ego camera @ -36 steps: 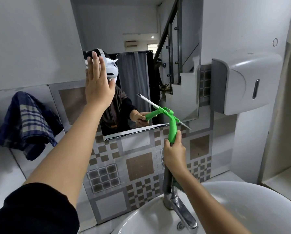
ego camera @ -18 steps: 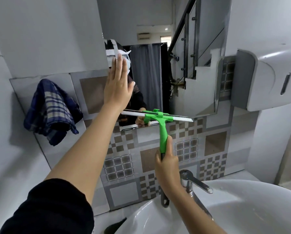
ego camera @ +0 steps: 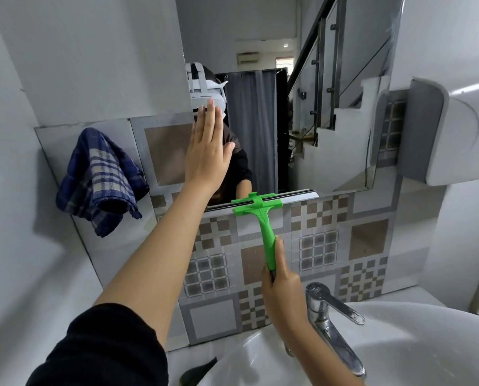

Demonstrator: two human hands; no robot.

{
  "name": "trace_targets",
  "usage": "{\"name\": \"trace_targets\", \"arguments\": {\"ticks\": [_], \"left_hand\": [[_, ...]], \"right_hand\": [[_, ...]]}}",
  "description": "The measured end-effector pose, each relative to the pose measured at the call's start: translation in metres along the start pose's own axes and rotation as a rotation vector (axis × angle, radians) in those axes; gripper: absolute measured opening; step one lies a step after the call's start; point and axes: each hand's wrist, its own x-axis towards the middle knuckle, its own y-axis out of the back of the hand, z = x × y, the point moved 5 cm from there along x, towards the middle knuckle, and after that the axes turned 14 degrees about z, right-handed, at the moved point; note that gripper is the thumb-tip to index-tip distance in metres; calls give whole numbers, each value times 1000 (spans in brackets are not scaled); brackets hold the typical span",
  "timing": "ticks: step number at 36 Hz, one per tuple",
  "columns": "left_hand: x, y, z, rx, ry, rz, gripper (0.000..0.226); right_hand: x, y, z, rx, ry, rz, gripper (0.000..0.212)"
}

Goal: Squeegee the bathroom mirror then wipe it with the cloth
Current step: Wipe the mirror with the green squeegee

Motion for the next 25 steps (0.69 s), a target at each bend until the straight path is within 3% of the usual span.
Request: {"name": "trace_targets", "arguments": {"ticks": [16,21,25], "left_hand": [[2,8,5,-21,72,-20,68],[2,25,17,-193,147,-68,60],[-19,33,31,-359,20,-225,59]], "right_hand": [[-2,29,-2,112,99,5,69],[17,48,-9,176,159,-82,66],[38,65,-16,165,229,-171,64]]}}
